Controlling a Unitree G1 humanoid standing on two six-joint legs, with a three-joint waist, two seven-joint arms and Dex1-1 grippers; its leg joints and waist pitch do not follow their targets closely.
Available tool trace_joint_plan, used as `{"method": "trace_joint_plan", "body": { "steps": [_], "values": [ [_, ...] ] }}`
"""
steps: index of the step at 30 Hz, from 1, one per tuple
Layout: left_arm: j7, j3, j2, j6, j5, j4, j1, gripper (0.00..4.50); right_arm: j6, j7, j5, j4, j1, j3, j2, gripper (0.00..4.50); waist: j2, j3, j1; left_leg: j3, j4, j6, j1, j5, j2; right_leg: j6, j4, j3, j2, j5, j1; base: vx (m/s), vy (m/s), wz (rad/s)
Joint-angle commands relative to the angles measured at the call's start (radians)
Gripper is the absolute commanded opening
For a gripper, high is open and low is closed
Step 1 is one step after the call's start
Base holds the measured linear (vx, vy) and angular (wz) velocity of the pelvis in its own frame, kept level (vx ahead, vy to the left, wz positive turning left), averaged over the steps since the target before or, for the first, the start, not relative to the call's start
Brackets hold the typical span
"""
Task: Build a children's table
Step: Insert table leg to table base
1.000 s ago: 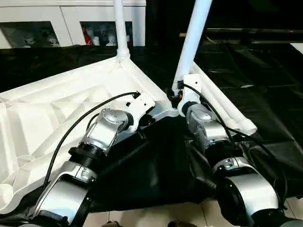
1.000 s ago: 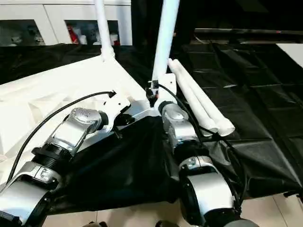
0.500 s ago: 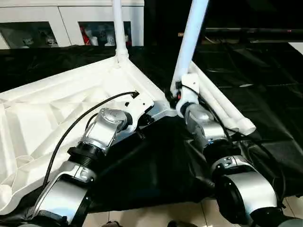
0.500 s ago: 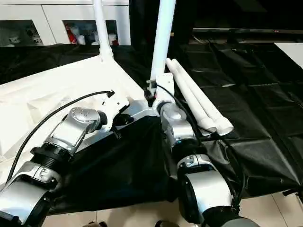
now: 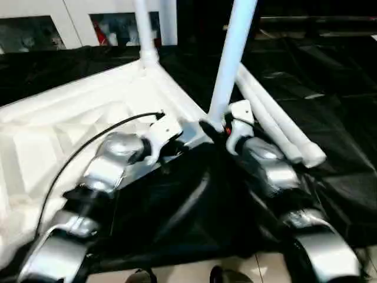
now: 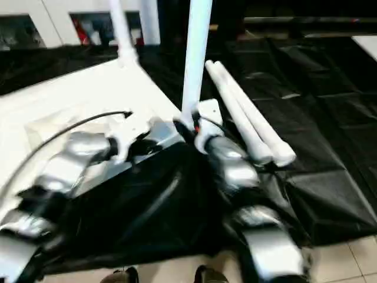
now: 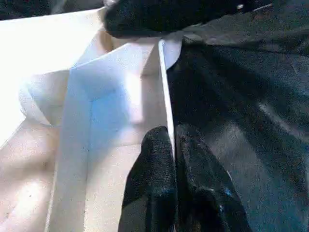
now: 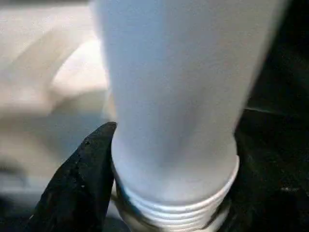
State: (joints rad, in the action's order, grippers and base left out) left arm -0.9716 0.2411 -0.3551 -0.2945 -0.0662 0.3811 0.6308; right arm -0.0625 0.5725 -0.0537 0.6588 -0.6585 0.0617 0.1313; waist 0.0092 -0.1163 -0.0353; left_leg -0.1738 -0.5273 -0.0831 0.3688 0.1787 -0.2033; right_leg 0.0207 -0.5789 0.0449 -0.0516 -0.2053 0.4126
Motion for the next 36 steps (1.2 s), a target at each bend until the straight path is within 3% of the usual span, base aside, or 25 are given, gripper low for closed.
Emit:
{"method": "trace_joint_plan", "body": {
  "steps": [1, 4, 5, 6, 7, 8, 9, 12, 14, 15, 17, 19, 21, 25, 30, 36],
  "values": [
    [-0.127, 0.067, 0.015, 0.058, 0.058, -0.062, -0.024, 0.0, -0.058, 0.155, 0.014, -0.082, 0.066, 0.126, 0.004, 3.17, -0.006, 0.077, 0.001, -0.003, 0.012, 0.19, -0.005, -0.203, -0.016, 0.273, -0.006, -0.045, -0.058, 0.612, -0.077, 0.0, 0.0, 0.0],
    [-0.204, 0.061, -0.047, 0.066, 0.081, -0.093, -0.05, 0.0, -0.089, 0.31, -0.034, -0.273, 0.151, 0.142, 0.117, 3.17, -0.001, 0.079, -0.007, -0.004, 0.012, 0.185, -0.008, -0.147, -0.023, 0.275, -0.002, -0.04, -0.059, 0.558, -0.078, 0.0, 0.0, 0.0],
    [-0.215, 0.059, -0.054, 0.069, 0.084, -0.093, -0.05, 0.0, -0.093, 0.329, -0.04, -0.293, 0.158, 0.138, 0.13, 3.17, 0.006, 0.078, -0.01, -0.006, 0.013, 0.177, -0.008, -0.108, -0.027, 0.275, 0.002, -0.04, -0.061, 0.506, -0.073, 0.0, 0.0, 0.0],
    [-0.235, 0.06, -0.07, 0.091, 0.082, -0.081, -0.05, 0.0, -0.102, 0.365, -0.06, -0.338, 0.178, 0.13, 0.167, 3.17, 0.025, 0.077, -0.016, -0.003, 0.014, 0.162, -0.01, -0.079, -0.03, 0.286, 0.002, -0.039, -0.065, 0.446, -0.069, 0.0, 0.0, 0.0],
    [-0.239, 0.061, -0.073, 0.093, 0.082, -0.079, -0.049, 0.0, -0.106, 0.373, -0.065, -0.348, 0.183, 0.127, 0.177, 3.17, 0.014, 0.075, -0.016, -0.005, 0.016, 0.15, -0.011, -0.042, -0.031, 0.292, 0.009, -0.04, -0.064, 0.388, -0.072, -0.061, 0.018, 0.0],
    [-0.252, 0.062, -0.081, 0.088, 0.084, -0.076, -0.041, 0.0, -0.117, 0.408, -0.084, -0.379, 0.197, 0.121, 0.214, 3.17, 0.024, 0.074, -0.02, -0.006, 0.016, 0.137, -0.015, -0.012, -0.032, 0.3, 0.015, -0.041, -0.064, 0.338, -0.069, 0.0, 0.0, 0.0],
    [-0.261, 0.061, -0.084, 0.087, 0.087, -0.076, -0.04, 0.0, -0.12, 0.42, -0.091, -0.391, 0.203, 0.12, 0.228, 3.17, 0.019, 0.073, -0.021, -0.007, 0.016, 0.13, -0.014, 0.003, -0.031, 0.305, 0.014, -0.043, -0.065, 0.317, -0.07, -0.055, 0.012, 0.02],
    [-0.271, 0.061, -0.096, 0.096, 0.084, -0.068, -0.042, 0.0, -0.123, 0.47, -0.113, -0.42, 0.234, 0.11, 0.279, 3.17, 0.02, 0.072, -0.029, -0.008, 0.015, 0.108, -0.01, 0.057, -0.031, 0.316, 0.017, -0.046, -0.072, 0.196, -0.071, -0.053, 0.01, 0.02],
    [-0.275, 0.061, -0.107, 0.098, 0.083, -0.081, -0.05, 0.0, -0.133, 0.482, -0.113, -0.441, 0.247, 0.108, 0.294, 3.17, 0.007, 0.079, -0.03, -0.009, 0.013, 0.106, -0.01, 0.059, -0.032, 0.311, 0.018, -0.047, -0.073, 0.146, -0.073, 0.0, 0.0, 0.0],
    [-0.292, 0.056, -0.115, 0.094, 0.096, -0.093, -0.055, 0.0, -0.138, 0.503, -0.115, -0.448, 0.247, 0.115, 0.297, 3.17, -0.011, 0.085, -0.026, -0.01, 0.01, 0.109, -0.006, 0.044, -0.031, 0.306, 0.014, -0.048, -0.074, 0.134, -0.076, 0.0, 0.0, 0.0],
    [-0.3, 0.05, -0.122, 0.111, 0.099, -0.088, -0.062, 0.0, -0.124, 0.53, -0.102, -0.439, 0.246, 0.135, 0.3, 3.17, -0.001, 0.084, -0.027, -0.008, 0.005, 0.109, -0.004, 0.041, -0.029, 0.293, 0.014, -0.049, -0.077, 0.081, -0.069, -0.028, 0.0, 0.0],
    [-0.275, 0.047, -0.124, 0.118, 0.086, -0.082, -0.062, 0.0, -0.104, 0.535, -0.081, -0.42, 0.236, 0.153, 0.31, 3.17, -0.008, 0.09, -0.028, -0.008, 0.003, 0.108, -0.004, 0.04, -0.029, 0.289, 0.013, -0.049, -0.077, 0.072, -0.071, 0.0, 0.0, 0.0],
    [-0.27, 0.037, -0.12, 0.106, 0.096, -0.082, -0.059, 0.0, -0.102, 0.533, -0.082, -0.388, 0.207, 0.155, 0.301, 3.17, 0.002, 0.09, -0.029, -0.008, -0.001, 0.11, -0.004, 0.026, -0.026, 0.288, 0.008, -0.05, -0.075, 0.084, -0.067, 0.0, 0.0, 0.0],
    [-0.278, 0.042, -0.125, 0.106, 0.098, -0.089, -0.06, 0.0, -0.086, 0.505, -0.069, -0.335, 0.166, 0.153, 0.281, 3.17, -0.006, 0.095, -0.028, -0.007, -0.008, 0.111, 0.001, 0.019, -0.022, 0.29, 0.002, -0.049, -0.075, 0.093, -0.069, 0.0, 0.0, 0.0],
    [-0.276, 0.042, -0.131, 0.108, 0.095, -0.092, -0.061, 0.0, -0.077, 0.487, -0.069, -0.293, 0.15, 0.155, 0.251, 2.79, -0.003, 0.1, -0.027, -0.004, -0.017, 0.114, 0.006, 0.018, -0.02, 0.298, -0.006, -0.047, -0.074, 0.112, -0.069, 0.0, 0.0, 0.0],
    [-0.279, 0.045, -0.14, 0.099, 0.1, -0.103, -0.072, 0.0, -0.072, 0.487, -0.081, -0.27, 0.164, 0.154, 0.229, 2.74, 0.001, 0.099, -0.029, -0.002, -0.019, 0.114, 0.005, 0.023, -0.02, 0.306, -0.009, -0.046, -0.072, 0.121, -0.066, 0.0, 0.0, 0.0]
  ]
}}
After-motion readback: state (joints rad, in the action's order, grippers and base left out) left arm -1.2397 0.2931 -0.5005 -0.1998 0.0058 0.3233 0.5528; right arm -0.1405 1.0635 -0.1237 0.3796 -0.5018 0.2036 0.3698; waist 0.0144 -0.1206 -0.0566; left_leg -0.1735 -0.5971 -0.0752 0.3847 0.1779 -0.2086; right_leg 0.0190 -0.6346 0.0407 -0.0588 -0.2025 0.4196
